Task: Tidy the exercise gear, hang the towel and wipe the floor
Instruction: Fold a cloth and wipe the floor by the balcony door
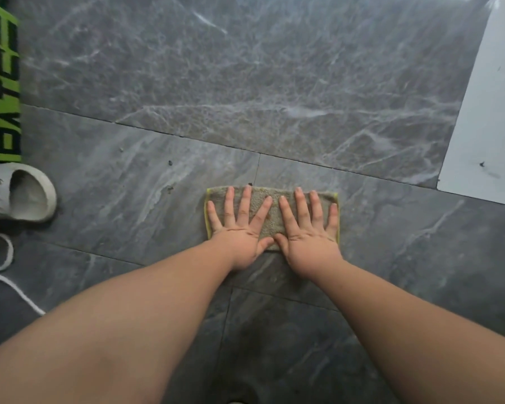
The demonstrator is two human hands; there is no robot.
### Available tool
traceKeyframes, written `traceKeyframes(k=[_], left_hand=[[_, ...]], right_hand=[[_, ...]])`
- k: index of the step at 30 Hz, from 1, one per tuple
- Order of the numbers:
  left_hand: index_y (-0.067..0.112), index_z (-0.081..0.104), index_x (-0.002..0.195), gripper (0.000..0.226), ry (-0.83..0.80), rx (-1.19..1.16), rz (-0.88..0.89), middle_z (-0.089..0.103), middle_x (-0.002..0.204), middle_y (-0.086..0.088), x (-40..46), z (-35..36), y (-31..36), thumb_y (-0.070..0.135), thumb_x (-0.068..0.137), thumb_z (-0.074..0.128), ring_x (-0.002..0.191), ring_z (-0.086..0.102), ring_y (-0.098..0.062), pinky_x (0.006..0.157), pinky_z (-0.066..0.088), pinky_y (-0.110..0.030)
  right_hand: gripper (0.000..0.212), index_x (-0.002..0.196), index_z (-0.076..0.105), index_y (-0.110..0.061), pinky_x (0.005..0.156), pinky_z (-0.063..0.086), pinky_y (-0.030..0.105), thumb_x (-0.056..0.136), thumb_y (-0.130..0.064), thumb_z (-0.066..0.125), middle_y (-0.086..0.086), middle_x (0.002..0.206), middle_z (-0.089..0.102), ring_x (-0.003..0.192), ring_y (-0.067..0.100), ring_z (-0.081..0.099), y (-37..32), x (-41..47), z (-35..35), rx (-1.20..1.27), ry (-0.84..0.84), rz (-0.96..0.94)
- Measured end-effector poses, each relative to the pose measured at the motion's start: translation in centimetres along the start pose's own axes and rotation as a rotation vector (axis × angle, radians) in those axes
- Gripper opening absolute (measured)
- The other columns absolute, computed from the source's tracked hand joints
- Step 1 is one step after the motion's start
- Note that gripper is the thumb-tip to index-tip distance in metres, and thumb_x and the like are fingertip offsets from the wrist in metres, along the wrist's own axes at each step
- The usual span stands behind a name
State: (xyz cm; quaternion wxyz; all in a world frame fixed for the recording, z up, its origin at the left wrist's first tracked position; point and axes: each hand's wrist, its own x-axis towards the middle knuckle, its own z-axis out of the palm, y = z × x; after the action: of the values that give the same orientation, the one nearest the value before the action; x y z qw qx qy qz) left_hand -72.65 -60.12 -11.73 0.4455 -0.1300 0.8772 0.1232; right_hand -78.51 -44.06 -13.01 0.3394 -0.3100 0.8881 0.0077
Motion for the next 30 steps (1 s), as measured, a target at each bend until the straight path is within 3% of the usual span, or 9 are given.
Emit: traceKeyframes(k=[6,9,13,21,27,30], left_hand=[[0.045,-0.048,0.124,0.084,0.0,0.019,-0.002,-0.063,0.129,0.0,0.0,0.2,-0.1,0.071,0.091,0.025,0.13,-0.049,-0.04,0.097,-0.026,-0.072],[0.044,-0.044,0.131,0.085,0.018,0.02,0.009,-0.062,0.131,-0.001,0.0,0.2,0.0,0.071,0.091,0.026,0.127,-0.052,-0.038,0.099,-0.025,-0.074],[0.044,-0.036,0.14,0.083,0.073,0.01,0.034,-0.053,0.144,-0.002,-0.2,0.5,-0.1,0.07,0.092,0.027,0.132,-0.047,-0.038,0.1,-0.024,-0.073],[0.042,-0.028,0.146,0.077,0.24,0.053,0.125,-0.042,0.153,-0.003,-1.2,2.5,-1.1,0.069,0.093,0.021,0.137,-0.042,-0.037,0.102,-0.022,-0.072],[0.041,-0.025,0.147,0.077,0.284,0.129,0.231,-0.041,0.153,-0.004,-7.5,10.5,-5.7,0.07,0.092,0.019,0.138,-0.041,-0.035,0.104,-0.02,-0.071],[0.04,-0.026,0.147,0.076,0.259,0.157,0.245,-0.047,0.148,-0.004,-11.5,14.9,-8.3,0.069,0.093,0.018,0.136,-0.044,-0.034,0.105,-0.019,-0.071]], right_hand=[[0.077,0.156,0.001,-0.03,0.115,-0.015,0.062,0.09,-0.061,0.027,0.003,0.162,-0.01,0.151,0.032,-0.006,-0.1,0.2,1.1,-0.045,0.108,-0.006],[0.076,0.157,0.001,-0.03,0.115,-0.014,0.063,0.092,-0.061,0.026,0.003,0.16,-0.016,0.151,0.032,-0.009,-0.1,0.1,0.9,-0.06,0.098,0.01],[0.074,0.153,-0.019,-0.035,0.112,-0.02,0.061,0.097,-0.061,0.021,-0.001,0.152,-0.038,0.147,0.028,-0.028,-0.5,-0.1,-0.1,-0.081,0.033,0.048],[0.07,0.154,-0.015,-0.036,0.117,-0.017,0.056,0.098,-0.054,0.024,0.0,0.164,-0.022,0.149,0.023,-0.024,-3.5,-2.1,2.5,0.028,0.163,0.211],[0.077,0.155,-0.012,-0.033,0.117,-0.014,0.057,0.094,-0.06,0.026,0.004,0.164,-0.02,0.149,0.025,-0.024,-9.1,-9.7,9.3,0.026,0.14,0.197],[0.08,0.158,0.003,-0.029,0.119,-0.004,0.06,0.09,-0.061,0.031,0.006,0.166,-0.005,0.152,0.028,-0.011,-13.0,-13.2,12.6,0.051,0.15,0.208]])
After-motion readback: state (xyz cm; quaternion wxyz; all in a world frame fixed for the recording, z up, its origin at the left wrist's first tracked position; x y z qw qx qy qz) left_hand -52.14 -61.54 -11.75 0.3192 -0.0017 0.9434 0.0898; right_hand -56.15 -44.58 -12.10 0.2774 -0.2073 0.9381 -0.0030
